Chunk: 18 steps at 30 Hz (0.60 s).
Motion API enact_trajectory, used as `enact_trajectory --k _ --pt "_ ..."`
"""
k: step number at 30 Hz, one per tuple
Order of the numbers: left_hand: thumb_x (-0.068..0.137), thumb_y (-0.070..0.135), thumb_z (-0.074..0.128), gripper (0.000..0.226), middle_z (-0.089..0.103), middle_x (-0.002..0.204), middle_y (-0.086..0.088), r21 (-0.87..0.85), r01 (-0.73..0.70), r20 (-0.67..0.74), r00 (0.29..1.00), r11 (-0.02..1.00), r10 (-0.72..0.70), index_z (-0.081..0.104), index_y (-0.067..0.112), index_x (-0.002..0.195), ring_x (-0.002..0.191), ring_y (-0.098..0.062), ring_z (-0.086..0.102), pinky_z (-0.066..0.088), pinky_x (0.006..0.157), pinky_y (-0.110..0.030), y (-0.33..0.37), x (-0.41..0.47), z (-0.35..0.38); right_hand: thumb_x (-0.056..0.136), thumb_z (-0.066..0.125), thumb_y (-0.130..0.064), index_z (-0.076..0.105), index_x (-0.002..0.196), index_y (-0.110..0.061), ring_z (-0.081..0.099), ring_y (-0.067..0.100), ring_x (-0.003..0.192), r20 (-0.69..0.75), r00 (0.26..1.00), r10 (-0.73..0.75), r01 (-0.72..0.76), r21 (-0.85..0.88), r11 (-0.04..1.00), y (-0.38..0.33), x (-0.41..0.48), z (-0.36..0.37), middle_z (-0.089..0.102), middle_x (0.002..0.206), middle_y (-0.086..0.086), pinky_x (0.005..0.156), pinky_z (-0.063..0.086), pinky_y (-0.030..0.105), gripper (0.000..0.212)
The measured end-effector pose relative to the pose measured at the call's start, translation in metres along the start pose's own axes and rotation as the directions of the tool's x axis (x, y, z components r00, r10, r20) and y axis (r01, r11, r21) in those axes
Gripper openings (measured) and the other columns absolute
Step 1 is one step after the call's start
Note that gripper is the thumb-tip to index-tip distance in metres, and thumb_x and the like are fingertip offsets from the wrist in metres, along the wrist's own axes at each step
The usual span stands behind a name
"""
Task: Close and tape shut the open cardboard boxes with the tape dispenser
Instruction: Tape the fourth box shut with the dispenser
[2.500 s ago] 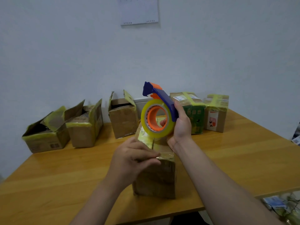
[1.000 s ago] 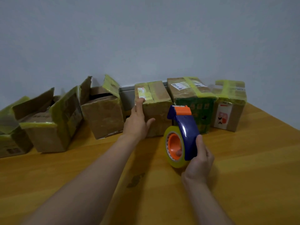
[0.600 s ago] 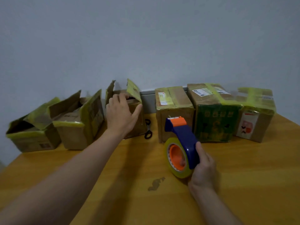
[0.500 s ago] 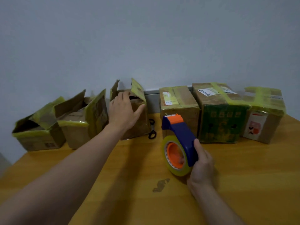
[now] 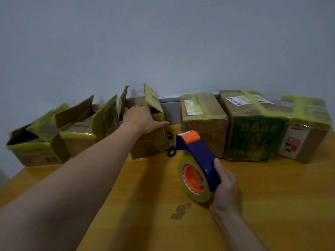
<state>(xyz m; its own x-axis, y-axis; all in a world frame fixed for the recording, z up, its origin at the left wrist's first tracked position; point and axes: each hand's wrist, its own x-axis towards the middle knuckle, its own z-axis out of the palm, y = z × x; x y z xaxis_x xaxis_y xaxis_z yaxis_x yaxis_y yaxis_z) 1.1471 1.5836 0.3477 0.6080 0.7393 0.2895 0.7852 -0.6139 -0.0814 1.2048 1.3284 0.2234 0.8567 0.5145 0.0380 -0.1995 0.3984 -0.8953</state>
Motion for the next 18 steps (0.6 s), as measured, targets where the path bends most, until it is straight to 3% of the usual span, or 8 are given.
enact_trajectory --k 4,9,15,18 --pt "0.077 0.098 0.032 0.101 0.069 0.119 -0.009 -0.008 0.024 -0.038 0.999 1.000 -0.025 0.064 0.015 0.122 0.114 -0.034 0.063 0.039 0.113 -0.059 -0.006 -0.024 -0.003 0.086 0.061 -0.045 0.081 0.092 -0.018 0.073 0.034 0.092 -0.006 1.000 -0.009 0.009 0.006 1.000 0.002 -0.001 0.000 0.077 0.095 0.017 0.082 0.055 0.045 0.035" --pt "0.082 0.093 0.034 0.093 0.067 0.125 -0.007 0.026 -0.023 -0.011 1.000 0.999 0.024 0.063 0.018 0.130 0.118 -0.031 0.062 0.038 0.114 -0.058 -0.014 -0.074 -0.021 0.087 0.065 -0.049 0.080 0.098 -0.015 0.070 0.040 0.098 -0.039 0.999 -0.019 0.019 0.017 1.000 0.002 -0.009 -0.003 0.075 0.099 0.021 0.088 0.054 0.052 0.038" --pt "0.083 0.087 0.036 0.074 0.069 0.111 0.000 0.019 -0.127 0.028 0.992 0.992 0.126 0.069 0.027 0.113 0.109 -0.025 0.061 0.039 0.106 -0.049 -0.028 -0.145 -0.045 0.094 0.063 -0.042 0.079 0.100 -0.012 0.067 0.046 0.103 -0.098 0.995 0.003 0.005 0.085 0.996 -0.014 -0.027 -0.005 0.075 0.101 0.020 0.089 0.054 0.051 0.034" --pt "0.074 0.088 0.024 0.082 0.069 0.115 0.002 -0.042 -0.185 0.055 0.981 0.982 0.187 0.071 0.031 0.111 0.110 -0.022 0.059 0.039 0.102 -0.044 -0.043 -0.175 -0.053 0.089 0.064 -0.044 0.083 0.091 -0.018 0.068 0.040 0.095 -0.081 0.997 -0.019 0.028 0.119 0.993 -0.030 -0.039 -0.005 0.076 0.094 0.015 0.087 0.053 0.048 0.032"
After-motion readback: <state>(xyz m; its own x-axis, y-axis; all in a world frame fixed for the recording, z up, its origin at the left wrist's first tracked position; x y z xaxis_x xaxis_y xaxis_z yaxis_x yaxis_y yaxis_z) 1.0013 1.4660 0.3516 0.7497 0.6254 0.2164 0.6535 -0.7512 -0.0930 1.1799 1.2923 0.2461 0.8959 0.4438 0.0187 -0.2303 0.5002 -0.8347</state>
